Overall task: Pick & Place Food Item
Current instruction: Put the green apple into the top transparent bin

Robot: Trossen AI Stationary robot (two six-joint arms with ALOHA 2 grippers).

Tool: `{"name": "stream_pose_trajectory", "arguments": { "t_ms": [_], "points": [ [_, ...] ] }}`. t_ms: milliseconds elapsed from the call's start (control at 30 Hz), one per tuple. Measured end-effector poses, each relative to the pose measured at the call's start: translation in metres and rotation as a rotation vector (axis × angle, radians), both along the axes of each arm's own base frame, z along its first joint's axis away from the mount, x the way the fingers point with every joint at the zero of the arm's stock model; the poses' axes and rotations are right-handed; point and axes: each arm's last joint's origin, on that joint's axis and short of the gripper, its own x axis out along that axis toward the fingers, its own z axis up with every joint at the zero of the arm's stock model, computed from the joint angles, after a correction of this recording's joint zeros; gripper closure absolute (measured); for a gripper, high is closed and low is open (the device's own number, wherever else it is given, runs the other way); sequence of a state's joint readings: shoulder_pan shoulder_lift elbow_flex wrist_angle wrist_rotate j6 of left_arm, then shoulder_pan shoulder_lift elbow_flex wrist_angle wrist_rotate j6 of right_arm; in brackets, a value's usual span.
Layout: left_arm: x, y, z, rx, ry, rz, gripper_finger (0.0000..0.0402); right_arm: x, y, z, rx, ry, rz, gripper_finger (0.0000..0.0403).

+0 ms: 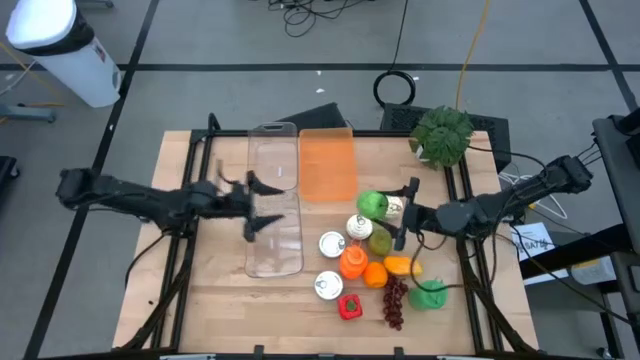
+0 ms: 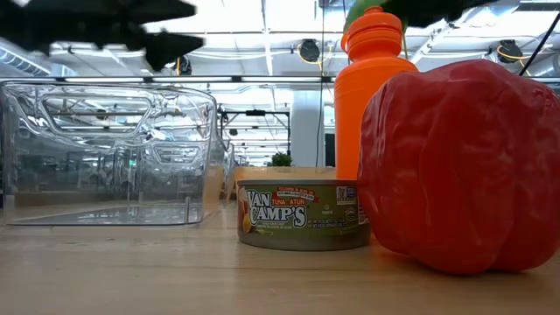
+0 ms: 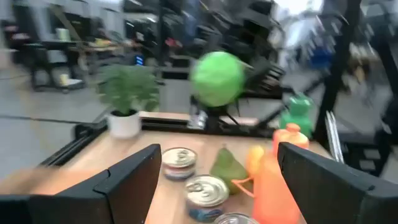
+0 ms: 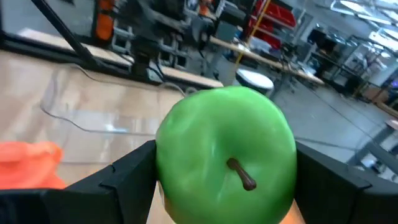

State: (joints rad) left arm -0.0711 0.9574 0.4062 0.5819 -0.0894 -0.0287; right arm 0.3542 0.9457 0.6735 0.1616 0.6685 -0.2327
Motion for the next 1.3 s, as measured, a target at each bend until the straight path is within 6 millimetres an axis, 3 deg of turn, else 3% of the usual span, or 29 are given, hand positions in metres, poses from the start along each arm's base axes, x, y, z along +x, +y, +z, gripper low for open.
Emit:
{"name": "stream_pose_trajectory", "arguments": {
  "t_ms": [367, 600, 733, 1300],
  "points": [
    [0.130, -0.030, 0.032, 0.257, 0.197, -0.087, 0.0066, 0.011, -0.006, -0.007, 0.056, 0.028, 0.080, 0.0106],
    [0.181, -0.033, 0.042, 0.372, 0.373, -0.022, 0.0066, 0.013, -0.005, -0.010, 0.075, 0.035, 0.071, 0.0106],
    [0.192, -0.033, 0.040, 0.396, 0.414, 0.082, 0.0066, 0.013, -0.005, -0.012, 0.087, 0.041, 0.048, 0.0106],
    [0.194, -0.031, 0.045, 0.396, 0.380, 0.174, 0.0066, 0.012, 0.002, -0.012, 0.113, 0.049, 0.124, 0.0106]
  ]
}}
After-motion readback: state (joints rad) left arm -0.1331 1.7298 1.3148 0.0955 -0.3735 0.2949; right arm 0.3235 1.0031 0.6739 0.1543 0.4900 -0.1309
